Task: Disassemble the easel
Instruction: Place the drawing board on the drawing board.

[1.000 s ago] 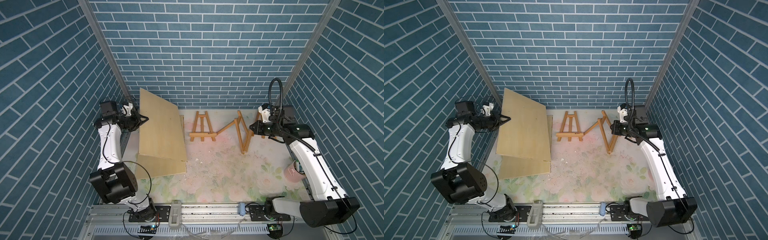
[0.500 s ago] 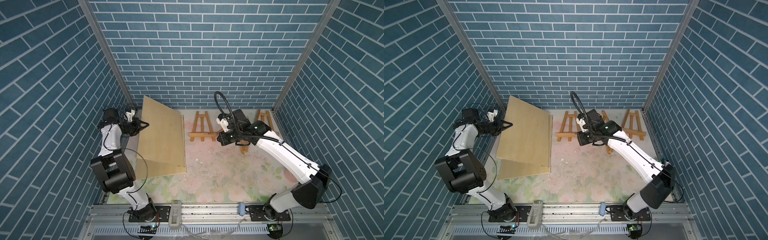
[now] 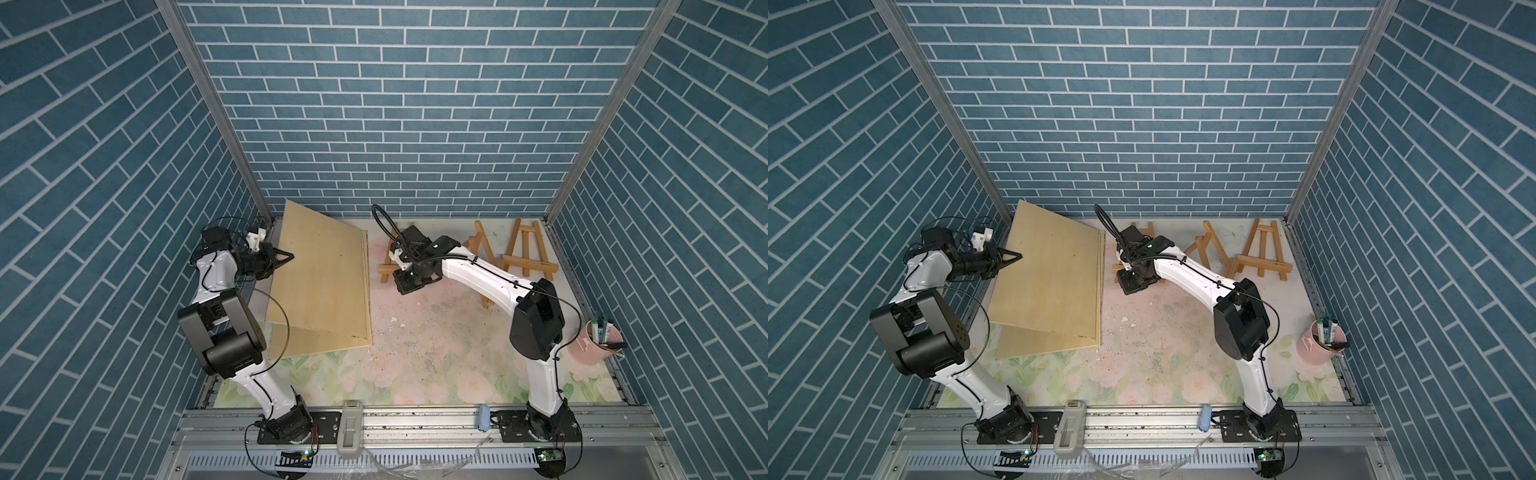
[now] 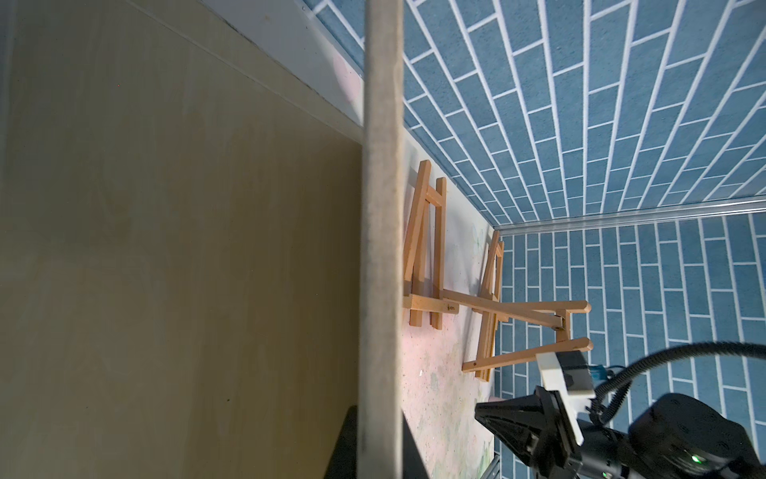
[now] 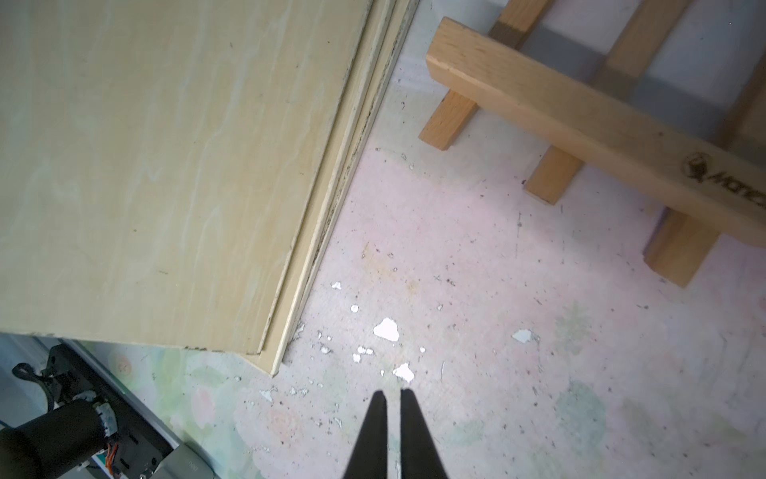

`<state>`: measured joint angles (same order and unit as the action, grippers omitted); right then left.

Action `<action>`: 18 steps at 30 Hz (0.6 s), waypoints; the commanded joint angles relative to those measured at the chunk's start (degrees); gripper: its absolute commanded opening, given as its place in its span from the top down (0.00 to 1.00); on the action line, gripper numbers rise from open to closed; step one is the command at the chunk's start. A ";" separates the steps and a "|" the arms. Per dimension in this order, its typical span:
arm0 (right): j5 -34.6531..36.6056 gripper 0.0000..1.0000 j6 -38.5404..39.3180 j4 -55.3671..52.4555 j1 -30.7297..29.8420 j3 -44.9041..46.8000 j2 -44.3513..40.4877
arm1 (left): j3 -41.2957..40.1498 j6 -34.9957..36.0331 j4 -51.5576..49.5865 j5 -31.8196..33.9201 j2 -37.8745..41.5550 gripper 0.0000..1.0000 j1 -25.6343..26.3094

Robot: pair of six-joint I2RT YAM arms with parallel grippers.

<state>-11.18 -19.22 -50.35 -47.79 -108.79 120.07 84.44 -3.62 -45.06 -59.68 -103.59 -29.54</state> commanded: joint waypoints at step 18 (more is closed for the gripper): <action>-2.23 0.89 -0.26 -11.28 -1.99 -25.68 25.66 | 4.01 11.46 -14.55 19.31 -9.35 0.79 -0.97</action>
<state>-12.43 -19.09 -58.72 -49.50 -132.44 143.55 88.01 6.90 -54.24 -55.53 -110.78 -30.83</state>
